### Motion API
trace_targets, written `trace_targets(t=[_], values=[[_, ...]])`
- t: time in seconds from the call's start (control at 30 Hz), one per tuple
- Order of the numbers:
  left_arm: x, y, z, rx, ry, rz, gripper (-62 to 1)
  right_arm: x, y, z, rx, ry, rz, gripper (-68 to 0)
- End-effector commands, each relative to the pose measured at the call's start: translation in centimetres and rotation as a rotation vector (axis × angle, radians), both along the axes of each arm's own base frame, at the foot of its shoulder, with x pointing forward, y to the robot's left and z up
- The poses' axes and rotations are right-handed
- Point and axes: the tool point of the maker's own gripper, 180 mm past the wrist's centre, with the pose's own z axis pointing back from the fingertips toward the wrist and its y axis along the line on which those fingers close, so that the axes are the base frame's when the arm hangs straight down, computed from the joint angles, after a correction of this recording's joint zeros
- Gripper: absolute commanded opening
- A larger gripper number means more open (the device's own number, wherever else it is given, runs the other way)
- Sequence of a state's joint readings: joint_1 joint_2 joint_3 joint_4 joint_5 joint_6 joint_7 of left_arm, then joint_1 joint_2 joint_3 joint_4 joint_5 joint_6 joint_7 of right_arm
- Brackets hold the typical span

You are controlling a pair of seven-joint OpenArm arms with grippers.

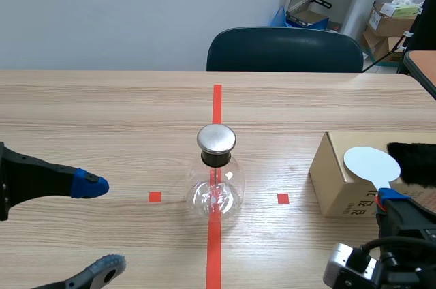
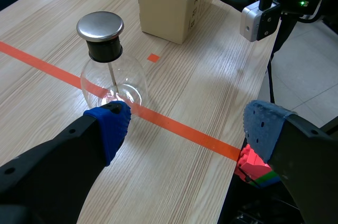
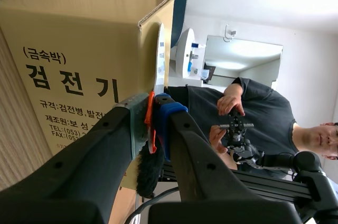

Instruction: Do the electroscope experiment

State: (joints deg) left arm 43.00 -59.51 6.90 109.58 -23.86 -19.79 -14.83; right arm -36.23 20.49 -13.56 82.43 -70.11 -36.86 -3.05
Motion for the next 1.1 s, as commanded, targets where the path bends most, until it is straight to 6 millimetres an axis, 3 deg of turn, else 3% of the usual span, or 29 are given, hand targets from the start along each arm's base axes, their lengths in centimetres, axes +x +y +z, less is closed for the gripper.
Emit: trace_targets(t=[0.0,0.67,0.9,0.97,1.07], values=[[-0.1,-0.5,0.7,-0.031,-0.004,-0.004,-14.2,0.3,-0.5,0.6,-0.013,-0.022,-0.002,-66.7],[0.3,-0.2,0.6,-0.022,-0.018,0.018,-14.2,0.3,-0.5,0.6,-0.013,-0.022,-0.002,-66.7],[1.5,0.5,0.4,0.027,-0.085,0.074,-14.5,0.3,-0.5,0.6,-0.013,-0.022,-0.001,-66.7],[1.9,0.7,0.5,0.04,-0.108,0.089,-16.8,0.3,-0.2,0.5,-0.01,-0.021,0.015,-66.7],[2.2,0.8,0.6,0.041,-0.12,0.102,-27.9,0.3,0.2,1.1,-0.005,-0.053,0.038,-66.7]])
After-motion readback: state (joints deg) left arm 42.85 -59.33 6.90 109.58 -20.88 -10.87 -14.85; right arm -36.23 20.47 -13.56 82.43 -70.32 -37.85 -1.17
